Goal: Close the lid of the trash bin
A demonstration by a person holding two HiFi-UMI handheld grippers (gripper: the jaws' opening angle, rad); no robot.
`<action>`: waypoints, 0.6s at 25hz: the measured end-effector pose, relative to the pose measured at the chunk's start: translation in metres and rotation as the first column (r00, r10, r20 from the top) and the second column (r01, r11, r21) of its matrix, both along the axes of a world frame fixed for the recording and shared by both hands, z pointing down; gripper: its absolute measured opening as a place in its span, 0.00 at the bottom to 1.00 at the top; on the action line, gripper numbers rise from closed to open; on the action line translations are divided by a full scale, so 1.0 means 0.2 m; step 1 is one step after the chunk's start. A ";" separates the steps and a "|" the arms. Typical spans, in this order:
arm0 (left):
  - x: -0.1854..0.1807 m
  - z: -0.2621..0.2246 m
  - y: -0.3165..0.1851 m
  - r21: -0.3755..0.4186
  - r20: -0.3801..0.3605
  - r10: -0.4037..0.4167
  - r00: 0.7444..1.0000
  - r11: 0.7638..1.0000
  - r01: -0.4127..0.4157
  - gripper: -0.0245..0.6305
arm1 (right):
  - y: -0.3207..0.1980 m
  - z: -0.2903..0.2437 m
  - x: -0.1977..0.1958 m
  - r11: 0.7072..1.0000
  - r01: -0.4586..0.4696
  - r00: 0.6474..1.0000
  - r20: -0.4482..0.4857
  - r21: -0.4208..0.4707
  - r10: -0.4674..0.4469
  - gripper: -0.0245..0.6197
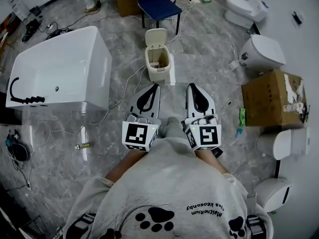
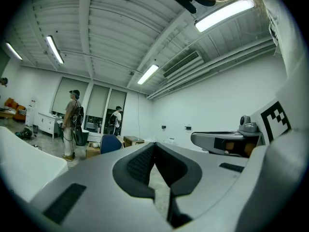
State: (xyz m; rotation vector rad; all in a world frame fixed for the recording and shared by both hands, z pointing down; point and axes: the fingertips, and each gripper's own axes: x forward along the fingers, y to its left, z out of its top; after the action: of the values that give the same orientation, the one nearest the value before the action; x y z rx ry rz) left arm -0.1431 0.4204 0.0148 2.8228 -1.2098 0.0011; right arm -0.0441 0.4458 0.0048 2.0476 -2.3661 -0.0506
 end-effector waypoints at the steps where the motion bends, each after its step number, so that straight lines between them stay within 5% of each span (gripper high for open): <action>1: 0.01 0.00 -0.03 0.001 0.000 0.000 1.000 1.000 0.000 0.07 | -0.03 0.00 0.01 1.000 0.002 1.000 0.000 0.002 -0.002 0.09; 15: 0.21 0.03 -0.73 0.005 0.008 -0.053 0.999 0.999 0.053 0.07 | -0.80 0.00 0.20 0.996 0.083 0.997 0.002 0.025 -0.083 0.09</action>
State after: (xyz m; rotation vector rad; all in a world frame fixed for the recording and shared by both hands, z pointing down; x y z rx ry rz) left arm -0.1012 0.2744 0.0212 2.7963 -1.2881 0.0074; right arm -0.0039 0.2855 0.0055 1.9603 -2.4642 -0.0777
